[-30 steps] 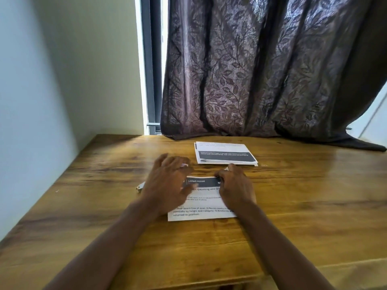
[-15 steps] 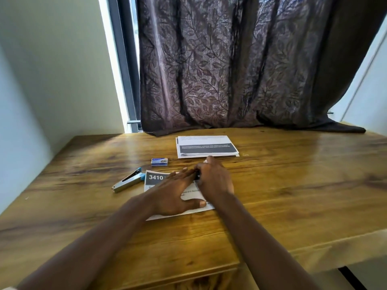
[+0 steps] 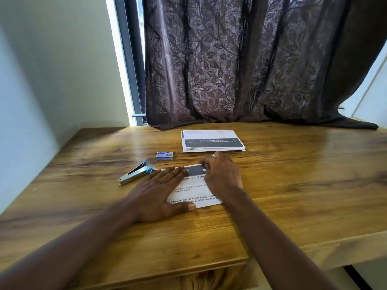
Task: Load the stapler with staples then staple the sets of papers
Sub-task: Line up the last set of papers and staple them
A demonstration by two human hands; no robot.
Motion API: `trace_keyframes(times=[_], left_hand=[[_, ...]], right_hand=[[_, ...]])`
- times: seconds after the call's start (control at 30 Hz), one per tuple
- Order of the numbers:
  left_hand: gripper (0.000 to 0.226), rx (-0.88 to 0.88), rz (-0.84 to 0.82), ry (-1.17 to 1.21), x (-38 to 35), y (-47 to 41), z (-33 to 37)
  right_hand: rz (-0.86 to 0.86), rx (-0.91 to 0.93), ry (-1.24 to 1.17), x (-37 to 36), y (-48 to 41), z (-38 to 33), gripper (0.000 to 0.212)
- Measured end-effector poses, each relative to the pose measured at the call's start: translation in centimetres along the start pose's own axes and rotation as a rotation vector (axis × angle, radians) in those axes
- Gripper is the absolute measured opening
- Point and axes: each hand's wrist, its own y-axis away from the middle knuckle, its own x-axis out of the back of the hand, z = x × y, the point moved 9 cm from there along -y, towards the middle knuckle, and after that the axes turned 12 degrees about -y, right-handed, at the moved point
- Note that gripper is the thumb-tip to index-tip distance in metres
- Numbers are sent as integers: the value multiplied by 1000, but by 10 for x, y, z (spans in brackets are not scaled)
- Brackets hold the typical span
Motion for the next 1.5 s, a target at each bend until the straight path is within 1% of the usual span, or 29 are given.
trace_keyframes(times=[0.2,0.37,0.43,0.47,0.53,0.63,0.7,0.77,0.9,1.03,1.2,1.27,1.3,1.37,1.43,1.5], left_hand=[[108,10,33,-1,1,7,-3],[106,0,62,3,1,7,-2],[107,-5,73,6,2,5,-2],[107,-8,75,6,2,5,-3],[108,-12,80,-4,2,3,-3],[109,-4,69,5,0,3,-3],[110,2,77,0,1,3,-2],[111,9,96,-1,1,4,-2],[113,8,128,21,3,4,-2],[111,1,160,40,4,5,-2],[109,-6,151,89,7,3,-3],[100,-12,185,197,13,6,-7],[88,-13,239,275,18,8,-13],[60,9,414,361,33,17,-29],[45,113,577,338,47,29,-52],[40,262,653,265,57,40,-76]], right_hand=[[-1,-4,84,8,5,7,32],[35,-120,239,29,11,33,31],[63,-62,302,31,9,24,30],[69,-13,298,29,6,14,30],[41,61,197,18,-1,-10,28],[-47,95,14,-9,-18,-41,30],[-116,118,-29,-28,-25,-54,32],[-149,150,-26,-41,-27,-59,32],[-105,163,8,-46,-27,-57,34],[-121,159,52,-51,-28,-57,36],[-133,161,37,-53,-28,-56,35],[-123,162,43,-51,-28,-57,33],[-116,170,51,-51,-28,-58,33],[-128,190,59,-52,-27,-59,36],[-161,209,66,-55,-25,-58,42],[-158,211,76,-55,-26,-57,51]])
